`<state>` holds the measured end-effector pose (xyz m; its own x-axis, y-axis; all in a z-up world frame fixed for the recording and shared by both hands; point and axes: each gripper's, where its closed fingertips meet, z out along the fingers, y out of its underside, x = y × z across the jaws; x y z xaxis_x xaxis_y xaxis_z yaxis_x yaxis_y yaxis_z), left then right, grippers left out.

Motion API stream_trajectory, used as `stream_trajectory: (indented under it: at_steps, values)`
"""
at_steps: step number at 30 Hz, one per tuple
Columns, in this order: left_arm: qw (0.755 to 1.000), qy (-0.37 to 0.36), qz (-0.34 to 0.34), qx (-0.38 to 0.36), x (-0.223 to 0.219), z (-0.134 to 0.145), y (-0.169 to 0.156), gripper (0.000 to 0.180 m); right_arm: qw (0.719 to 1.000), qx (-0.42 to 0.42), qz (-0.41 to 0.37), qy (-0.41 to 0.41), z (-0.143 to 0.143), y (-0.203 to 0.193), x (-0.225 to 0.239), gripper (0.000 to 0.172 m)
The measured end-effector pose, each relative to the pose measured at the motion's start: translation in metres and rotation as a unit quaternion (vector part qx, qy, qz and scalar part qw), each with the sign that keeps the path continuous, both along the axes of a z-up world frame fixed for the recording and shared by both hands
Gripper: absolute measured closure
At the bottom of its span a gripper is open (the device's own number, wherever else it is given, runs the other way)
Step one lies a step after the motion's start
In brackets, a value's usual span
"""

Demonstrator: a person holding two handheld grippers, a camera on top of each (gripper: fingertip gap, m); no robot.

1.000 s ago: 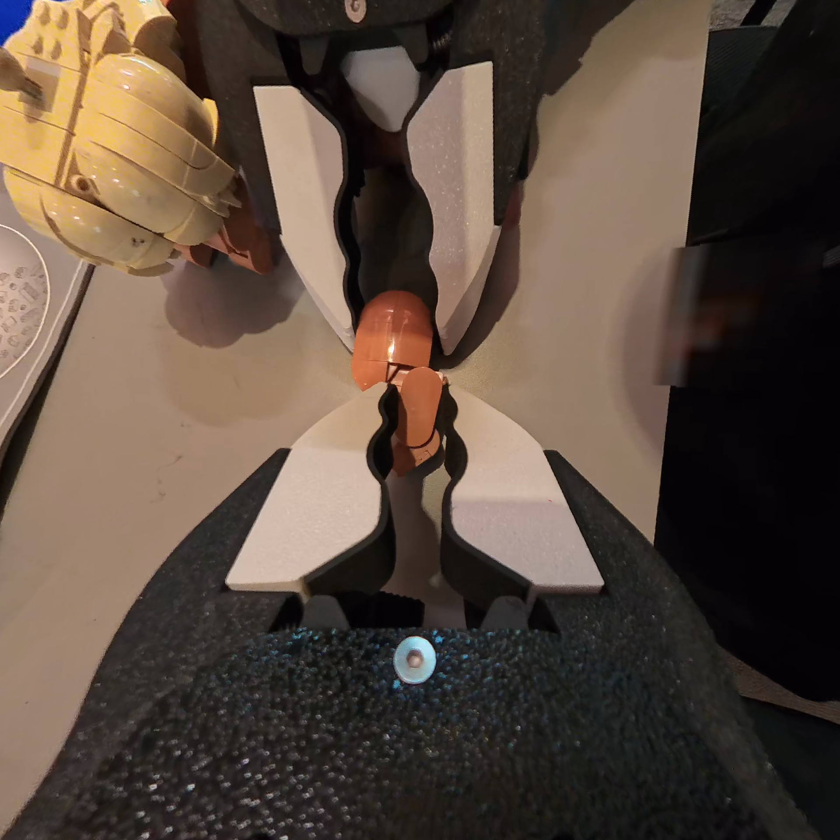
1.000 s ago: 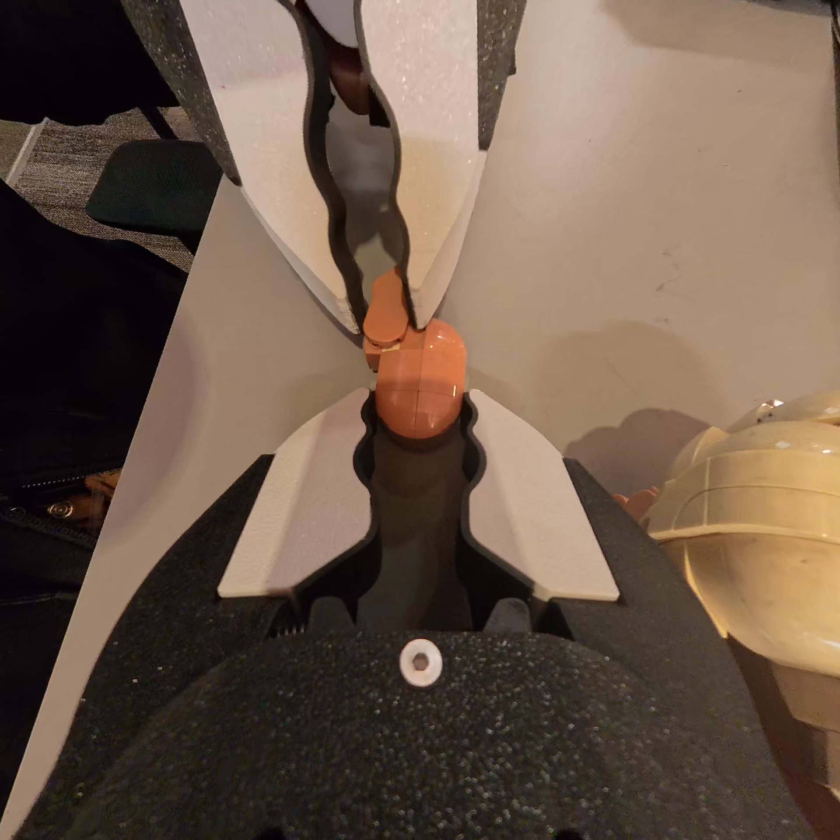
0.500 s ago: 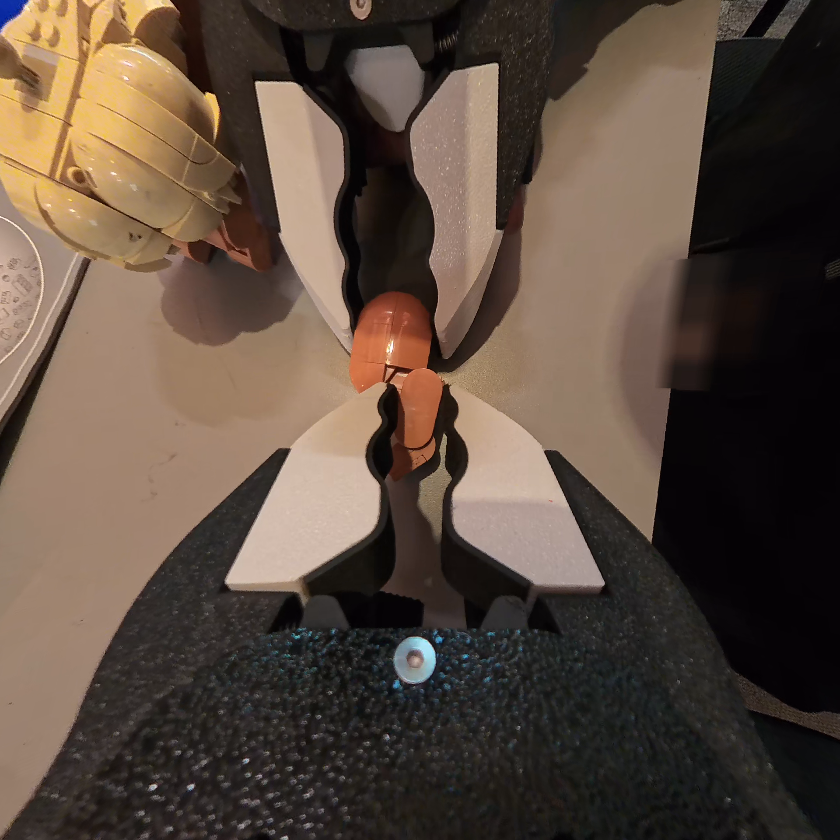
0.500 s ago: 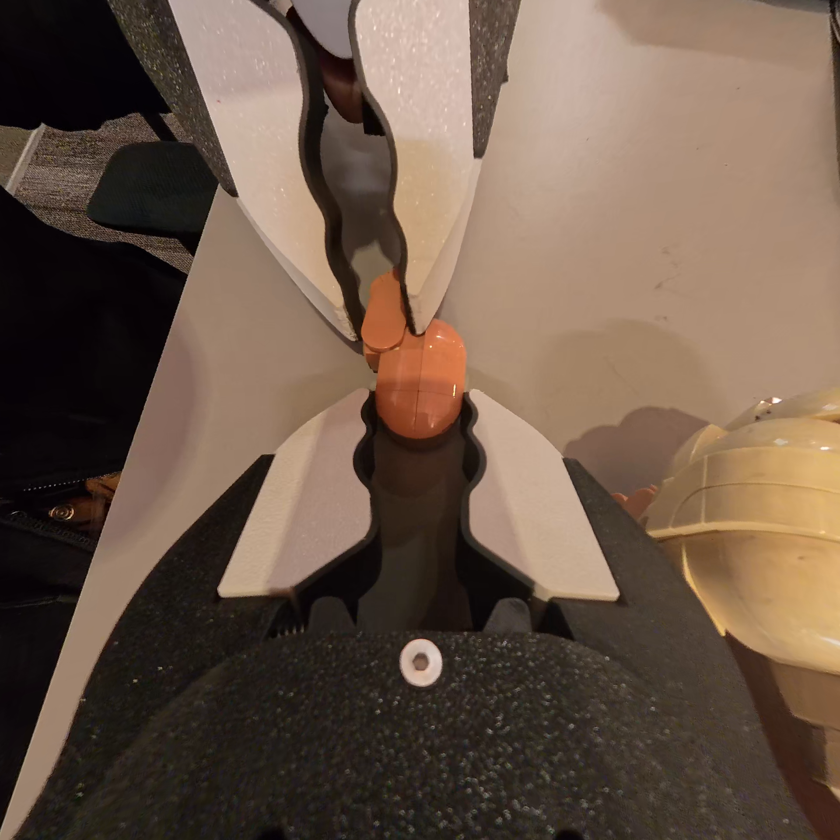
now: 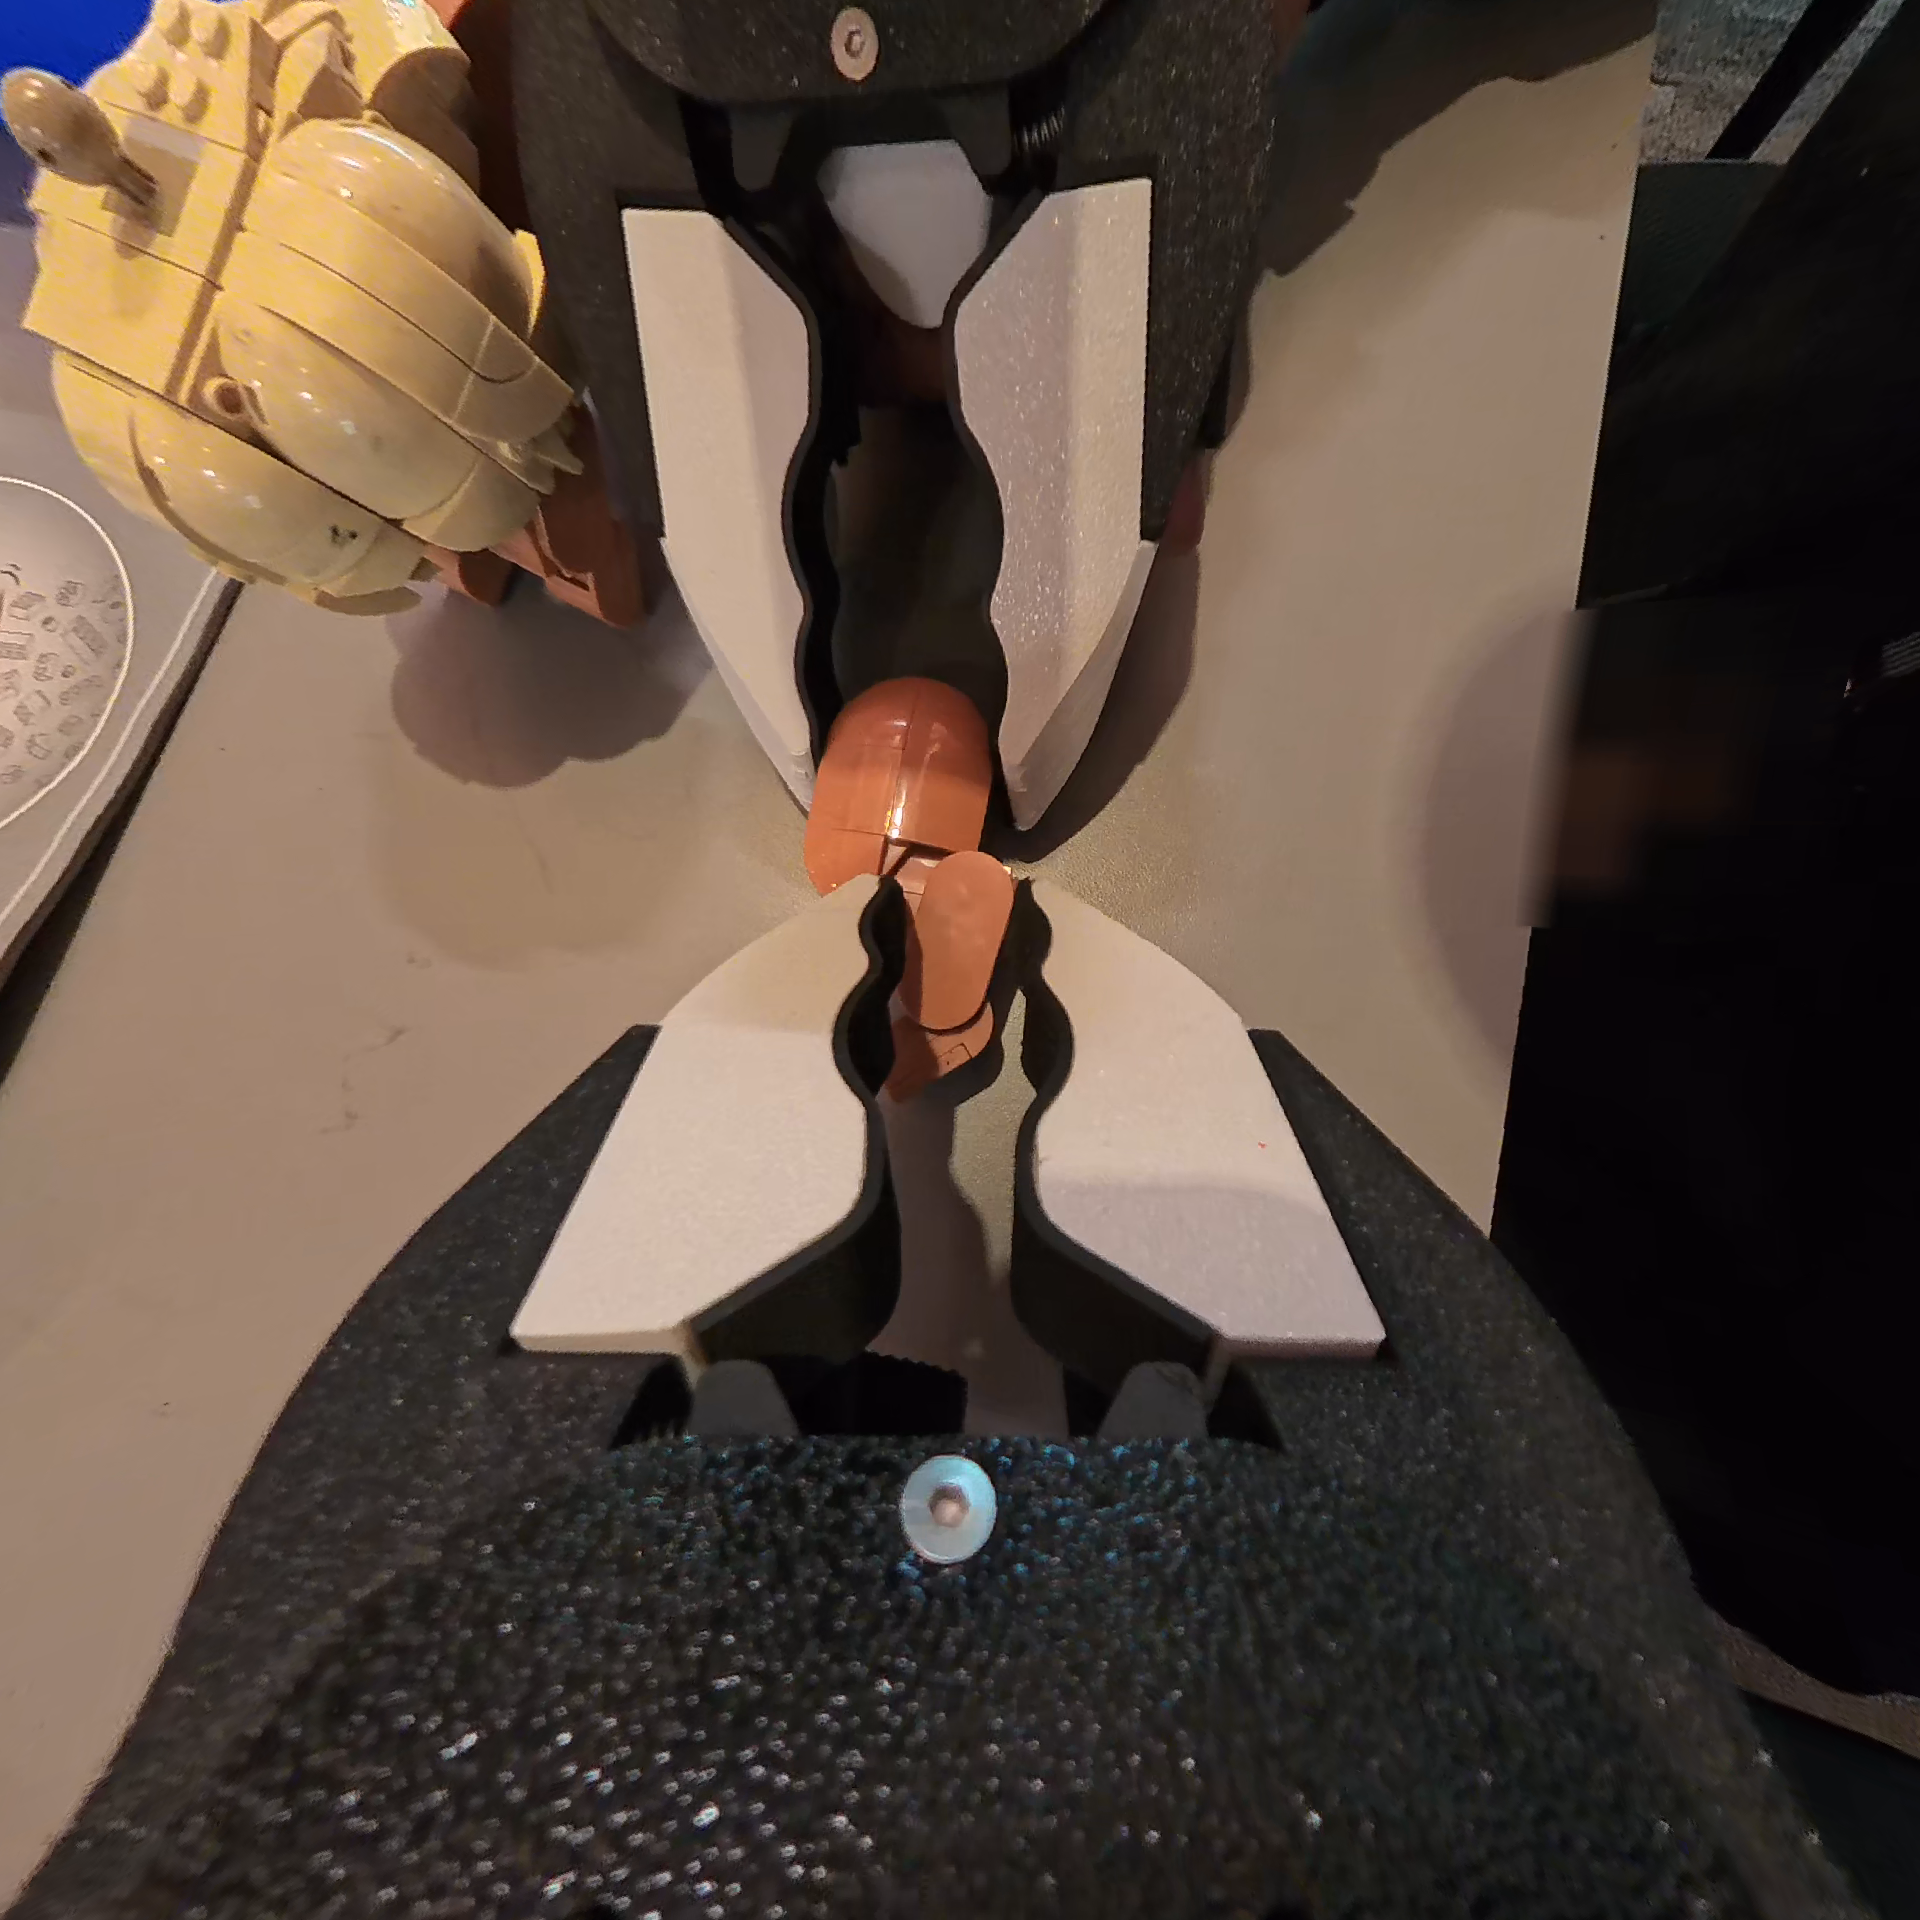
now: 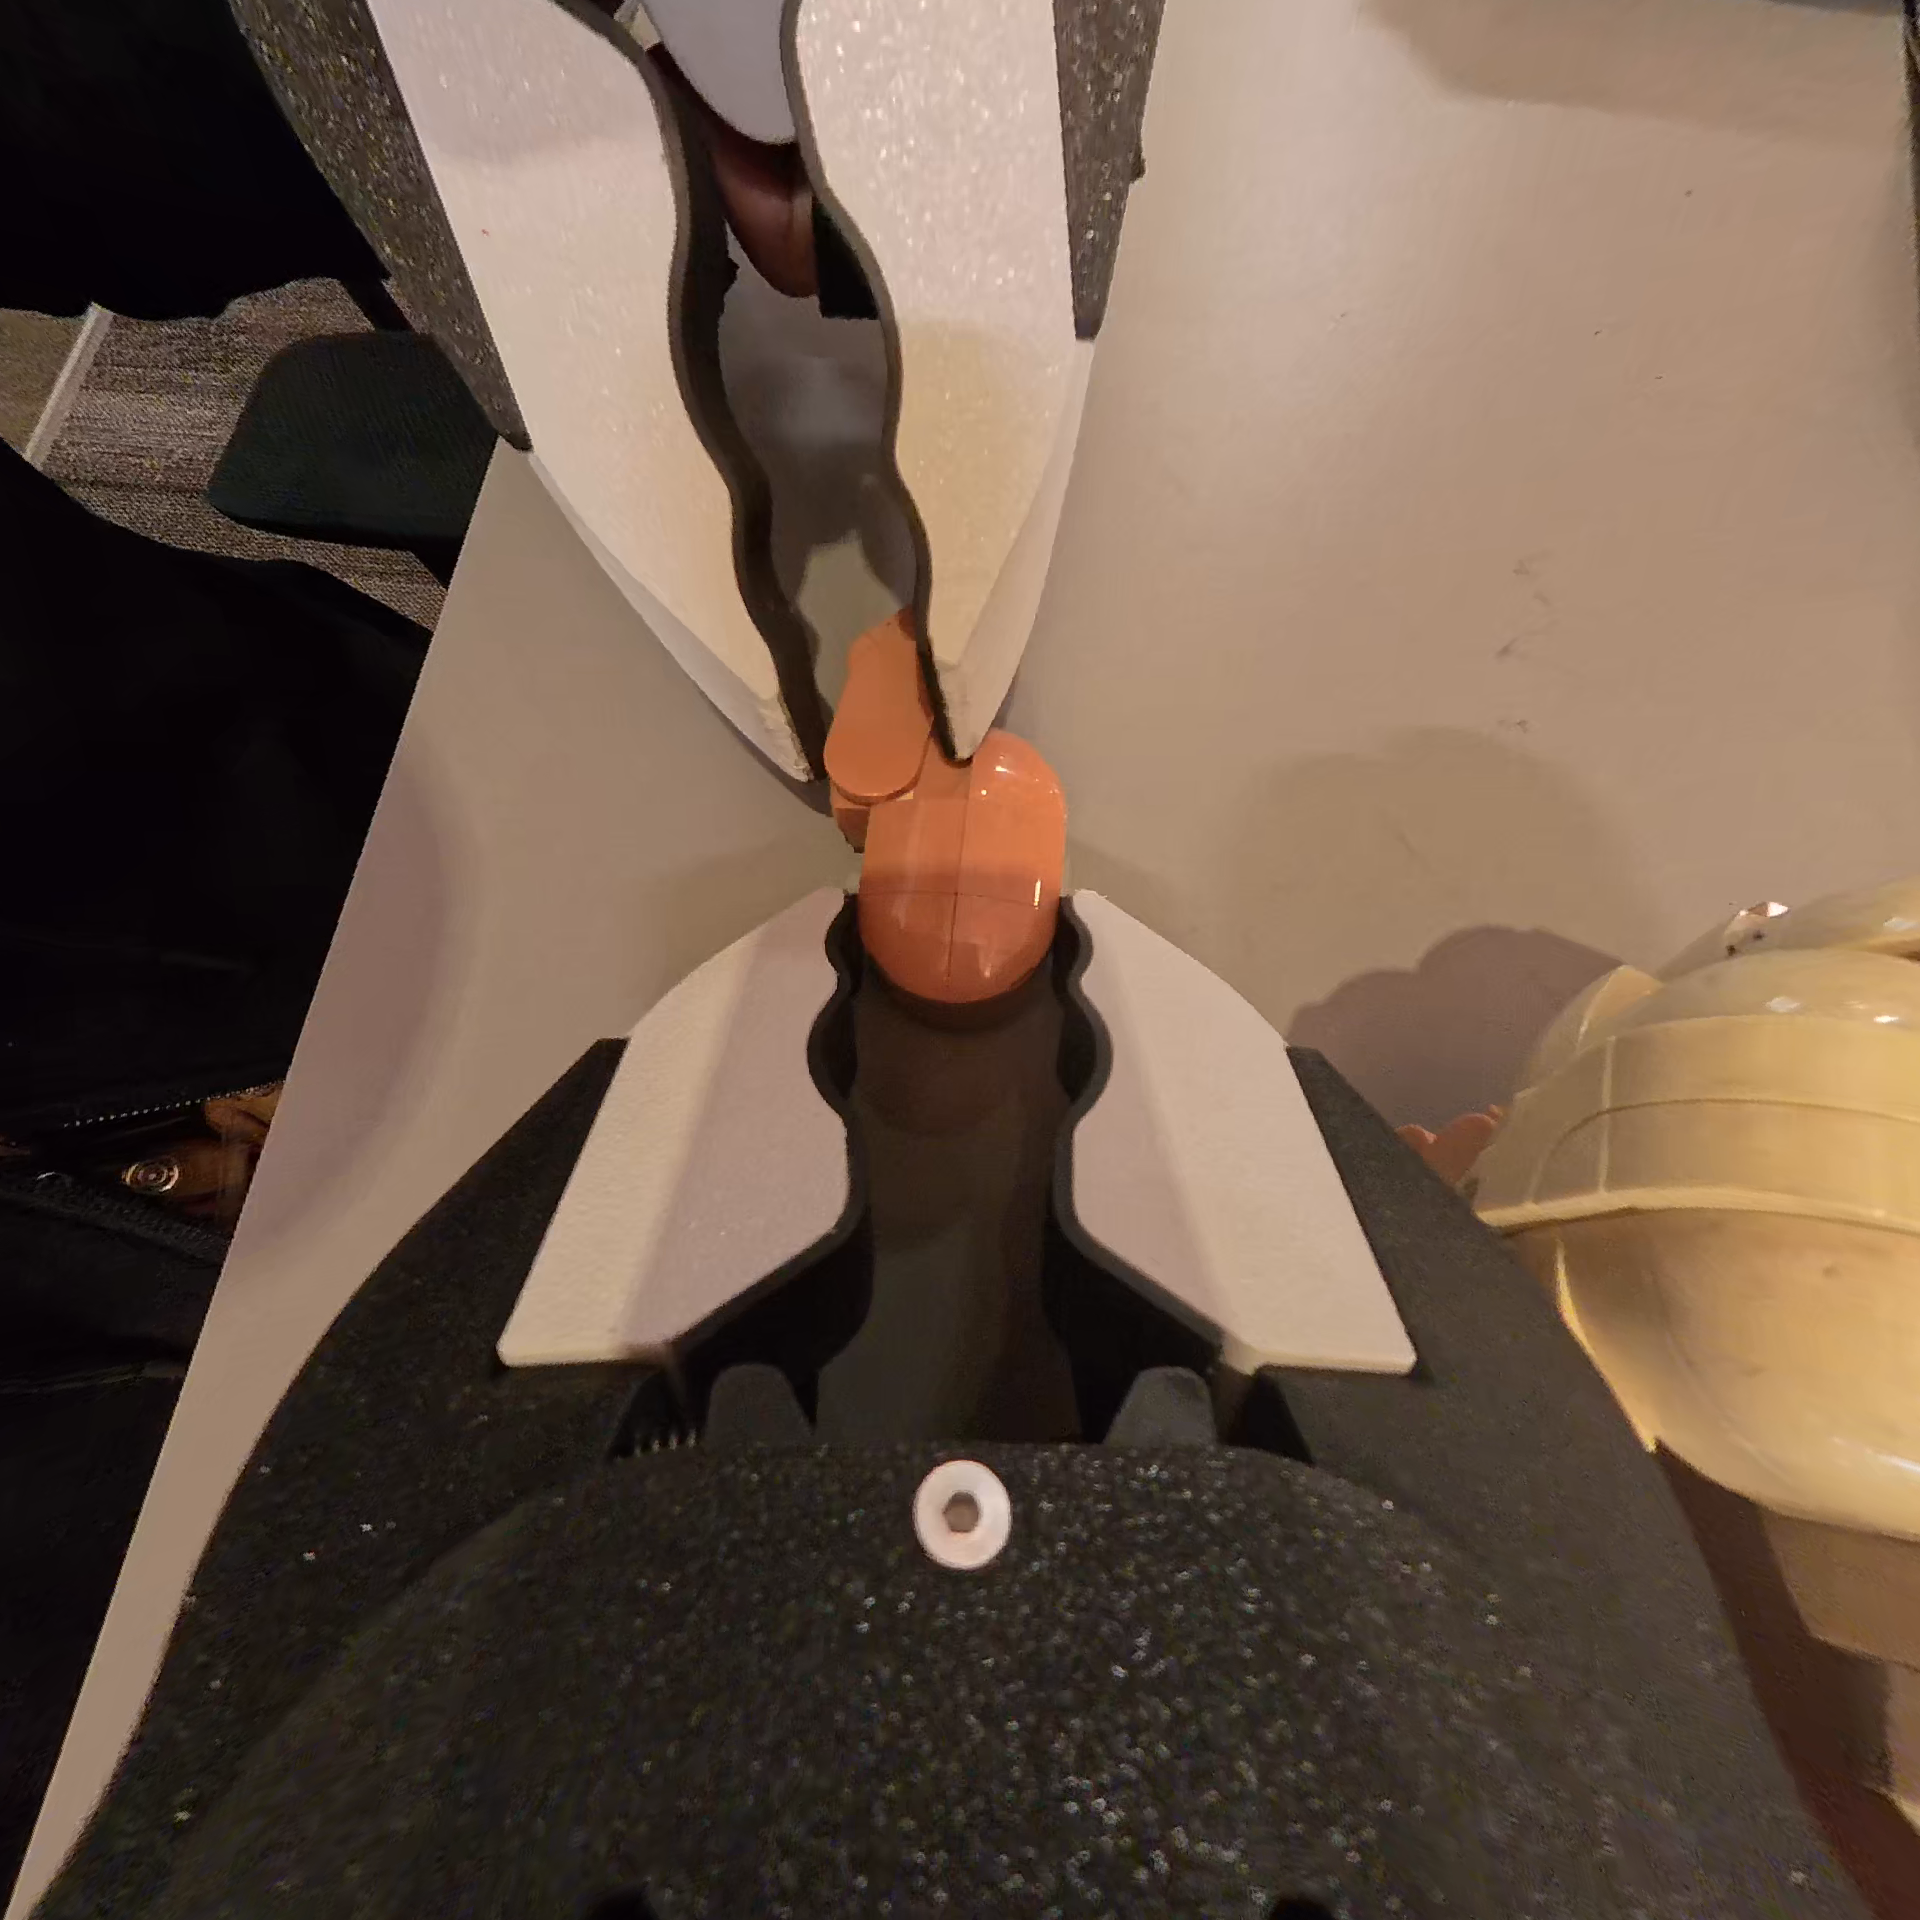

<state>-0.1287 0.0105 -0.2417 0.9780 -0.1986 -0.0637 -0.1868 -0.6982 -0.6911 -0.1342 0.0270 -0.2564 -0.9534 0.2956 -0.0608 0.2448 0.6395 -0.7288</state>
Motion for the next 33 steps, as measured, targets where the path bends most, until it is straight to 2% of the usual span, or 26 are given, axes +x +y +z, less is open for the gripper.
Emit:
stream_trajectory:
  at_steps: [10,13,17,22,28,33]
  values:
    - [0.999,-0.007,0.020,0.032,0.000,0.006,0.001,0.158,1.000,-0.001,-0.004,-0.001,0.000,0.001,-0.001,0.136]
    - [0.998,0.018,0.026,0.053,0.000,0.011,-0.003,0.156,1.000,-0.002,-0.008,-0.004,0.000,0.001,-0.002,0.136]
    - [0.989,0.130,0.031,0.063,-0.002,0.009,-0.009,0.153,1.000,-0.007,-0.010,-0.008,0.001,0.001,-0.002,0.136]
    - [0.956,0.290,0.020,0.033,-0.008,-0.003,-0.010,0.148,1.000,-0.017,-0.017,-0.016,0.003,0.001,-0.004,0.136]
    - [0.912,0.407,0.016,0.052,-0.014,0.005,-0.001,0.145,0.999,-0.026,-0.024,-0.016,0.006,0.001,-0.006,0.136]
    - [0.879,0.472,-0.001,0.063,-0.011,0.009,0.003,0.147,0.999,-0.038,-0.034,-0.020,0.009,0.002,-0.008,0.136]
